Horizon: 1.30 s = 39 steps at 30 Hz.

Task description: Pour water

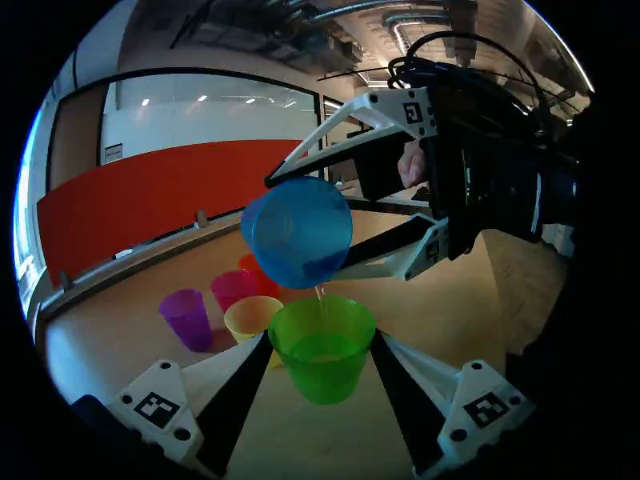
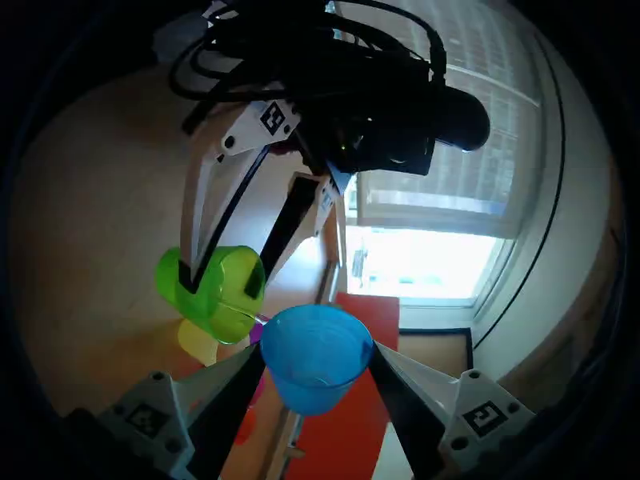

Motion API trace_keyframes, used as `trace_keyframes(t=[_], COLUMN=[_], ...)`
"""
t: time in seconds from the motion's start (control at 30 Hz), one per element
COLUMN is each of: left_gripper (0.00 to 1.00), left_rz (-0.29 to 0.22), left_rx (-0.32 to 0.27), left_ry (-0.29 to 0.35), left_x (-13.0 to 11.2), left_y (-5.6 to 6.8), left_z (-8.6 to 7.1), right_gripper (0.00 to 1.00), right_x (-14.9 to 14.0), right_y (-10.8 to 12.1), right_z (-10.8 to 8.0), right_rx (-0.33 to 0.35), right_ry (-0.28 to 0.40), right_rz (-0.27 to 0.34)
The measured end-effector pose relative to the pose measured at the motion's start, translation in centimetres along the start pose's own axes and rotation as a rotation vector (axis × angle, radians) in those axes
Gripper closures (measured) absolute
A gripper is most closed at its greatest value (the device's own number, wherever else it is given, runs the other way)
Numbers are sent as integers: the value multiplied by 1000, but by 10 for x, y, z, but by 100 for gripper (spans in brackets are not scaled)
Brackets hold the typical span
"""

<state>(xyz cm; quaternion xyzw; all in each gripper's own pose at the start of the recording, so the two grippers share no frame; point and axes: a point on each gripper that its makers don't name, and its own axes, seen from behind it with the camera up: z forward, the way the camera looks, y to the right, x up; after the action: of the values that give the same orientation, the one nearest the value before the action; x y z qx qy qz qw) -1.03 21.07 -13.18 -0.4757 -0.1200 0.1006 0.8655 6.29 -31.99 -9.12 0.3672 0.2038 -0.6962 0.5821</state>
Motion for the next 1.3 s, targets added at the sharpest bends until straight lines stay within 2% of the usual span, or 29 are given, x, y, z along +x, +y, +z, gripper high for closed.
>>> trace_keyframes(t=[1.3], left_gripper=[13], left_rz=[-2], left_rx=[-3], left_ry=[2], left_x=[2], left_y=[1], left_z=[1], right_gripper=[8], right_x=[-28], right_y=[10], right_z=[17], right_rx=[-14], right_ry=[-4], right_rz=[-94])
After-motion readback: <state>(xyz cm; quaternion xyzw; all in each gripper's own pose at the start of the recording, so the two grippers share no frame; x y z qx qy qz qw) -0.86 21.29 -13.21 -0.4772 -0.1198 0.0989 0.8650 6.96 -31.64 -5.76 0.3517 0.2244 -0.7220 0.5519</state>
